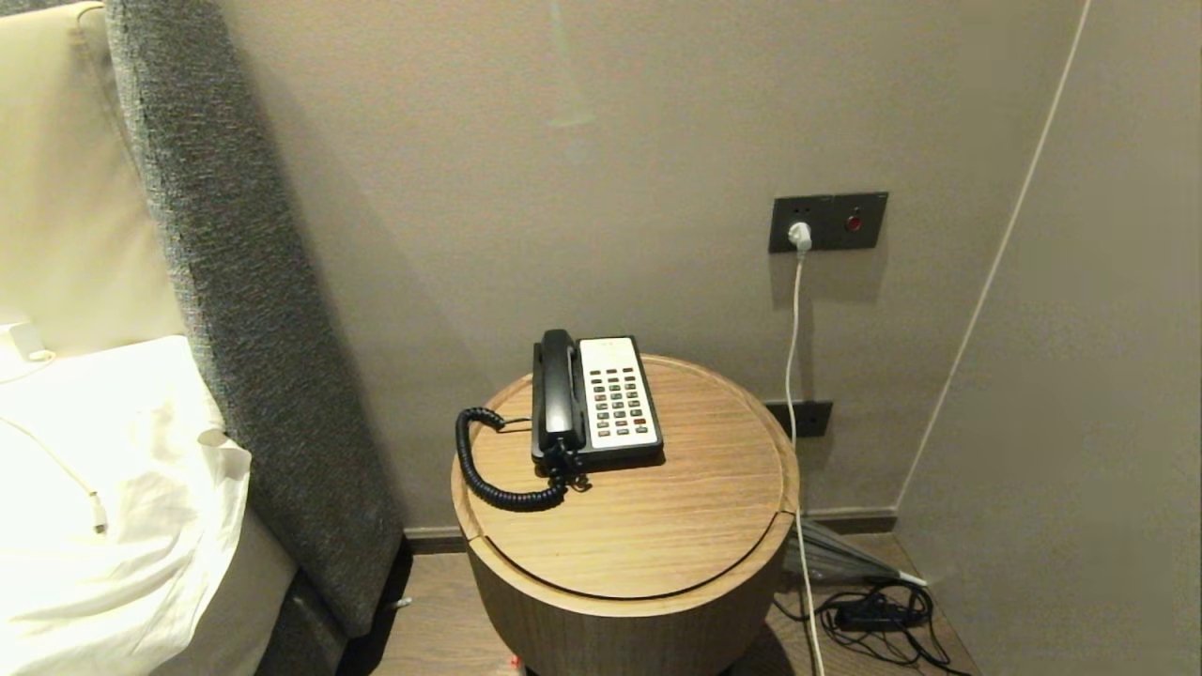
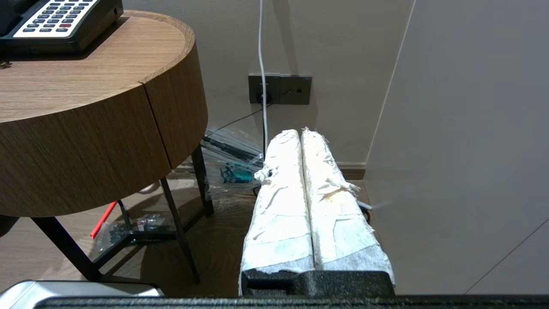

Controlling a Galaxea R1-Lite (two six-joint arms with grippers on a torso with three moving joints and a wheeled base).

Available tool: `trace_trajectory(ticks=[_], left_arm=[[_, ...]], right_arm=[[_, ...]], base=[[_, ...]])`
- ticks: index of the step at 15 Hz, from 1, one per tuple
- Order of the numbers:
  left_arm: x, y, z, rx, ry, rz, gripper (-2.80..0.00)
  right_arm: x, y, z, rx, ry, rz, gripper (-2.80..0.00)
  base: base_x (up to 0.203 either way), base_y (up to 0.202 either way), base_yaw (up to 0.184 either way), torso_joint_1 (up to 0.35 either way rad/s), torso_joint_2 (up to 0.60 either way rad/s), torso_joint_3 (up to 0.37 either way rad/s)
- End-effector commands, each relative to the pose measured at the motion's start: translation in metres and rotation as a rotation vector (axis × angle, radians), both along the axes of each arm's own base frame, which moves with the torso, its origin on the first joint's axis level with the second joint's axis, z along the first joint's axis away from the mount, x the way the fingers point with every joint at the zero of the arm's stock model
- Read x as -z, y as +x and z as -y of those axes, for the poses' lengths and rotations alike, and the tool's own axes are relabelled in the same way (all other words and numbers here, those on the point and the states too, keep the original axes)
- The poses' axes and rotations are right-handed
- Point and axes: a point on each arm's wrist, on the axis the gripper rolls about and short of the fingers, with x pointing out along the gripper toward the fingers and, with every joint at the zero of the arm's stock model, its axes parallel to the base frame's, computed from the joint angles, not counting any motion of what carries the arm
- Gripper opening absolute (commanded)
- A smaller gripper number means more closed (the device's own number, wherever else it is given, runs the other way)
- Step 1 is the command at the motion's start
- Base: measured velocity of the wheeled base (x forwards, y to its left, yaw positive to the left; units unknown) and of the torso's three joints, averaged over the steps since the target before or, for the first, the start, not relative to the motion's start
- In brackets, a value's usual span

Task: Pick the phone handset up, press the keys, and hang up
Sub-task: Pick up the desk phone handset

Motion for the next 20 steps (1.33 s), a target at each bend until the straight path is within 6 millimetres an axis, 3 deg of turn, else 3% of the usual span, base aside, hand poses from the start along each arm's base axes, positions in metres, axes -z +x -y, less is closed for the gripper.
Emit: trace_trajectory(ticks=[1, 5, 20], left_arm=[[0.0005, 0.0006, 0.0, 0.0, 0.005, 0.004, -2.8], [-0.0001, 0.0006, 0.0, 0.001, -0.007, 0.01, -2.8], [0.0005, 0.0004, 0.0, 0.001, 0.002, -0.001, -2.8]], right_arm=[[0.0001, 0.0001, 0.0, -0.001, -0.001, -0.003, -2.8], [-0.0001, 0.0001, 0.0, -0.001, -0.001, -0.001, -2.8], [0.0, 0.0001, 0.0, -0.001, -0.001, -0.002, -2.8]], base=[[0.0, 0.0, 0.0, 0.0, 0.0, 0.0], [0.0, 0.0, 0.0, 0.001, 0.0, -0.052], [0.0, 0.0, 0.0, 0.002, 0.0, -0.194]])
